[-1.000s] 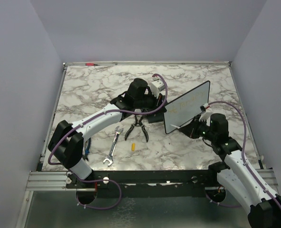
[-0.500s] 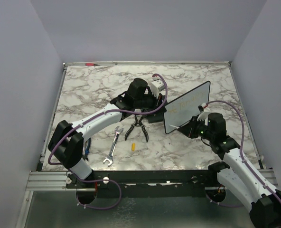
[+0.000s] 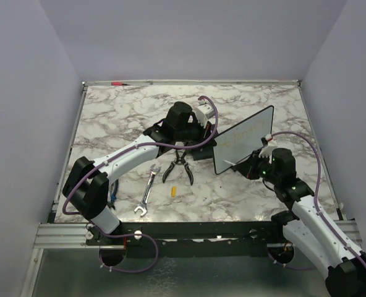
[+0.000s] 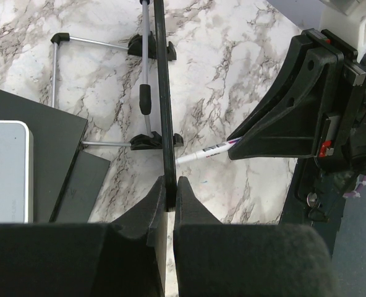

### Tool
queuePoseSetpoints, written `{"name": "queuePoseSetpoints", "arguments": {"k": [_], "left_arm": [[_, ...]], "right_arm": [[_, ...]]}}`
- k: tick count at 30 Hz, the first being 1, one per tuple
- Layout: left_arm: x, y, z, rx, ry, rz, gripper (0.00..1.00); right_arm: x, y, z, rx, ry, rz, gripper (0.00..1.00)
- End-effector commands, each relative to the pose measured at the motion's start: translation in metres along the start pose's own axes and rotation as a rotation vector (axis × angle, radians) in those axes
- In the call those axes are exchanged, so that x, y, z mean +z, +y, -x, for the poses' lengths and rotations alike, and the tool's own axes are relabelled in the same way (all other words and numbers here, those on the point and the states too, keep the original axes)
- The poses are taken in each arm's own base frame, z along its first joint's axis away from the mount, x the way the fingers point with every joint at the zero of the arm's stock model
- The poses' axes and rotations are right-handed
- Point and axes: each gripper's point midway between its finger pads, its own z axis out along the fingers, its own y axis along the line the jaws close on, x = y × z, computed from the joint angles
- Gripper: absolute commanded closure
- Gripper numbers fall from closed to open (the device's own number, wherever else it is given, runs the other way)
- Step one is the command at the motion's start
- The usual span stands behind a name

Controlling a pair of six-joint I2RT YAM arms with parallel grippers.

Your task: Write a sentence on the whiteboard

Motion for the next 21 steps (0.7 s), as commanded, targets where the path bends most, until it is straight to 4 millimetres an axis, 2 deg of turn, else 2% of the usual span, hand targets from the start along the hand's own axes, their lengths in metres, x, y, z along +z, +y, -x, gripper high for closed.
{"name": "queuePoseSetpoints", "arguments": {"k": [1, 21], "left_arm": [[0.003, -0.012, -0.007, -0.017, 0.046, -0.062, 1.00], [0.003, -0.011, -0.009, -0.021, 0.050, -0.061, 1.00]], "right_arm": [[0.000, -0.002, 0.005, -0.021, -0.044, -0.006, 0.99], [0.001, 0.017, -0.001, -0.060, -0.017, 0.123, 0.99]]}}
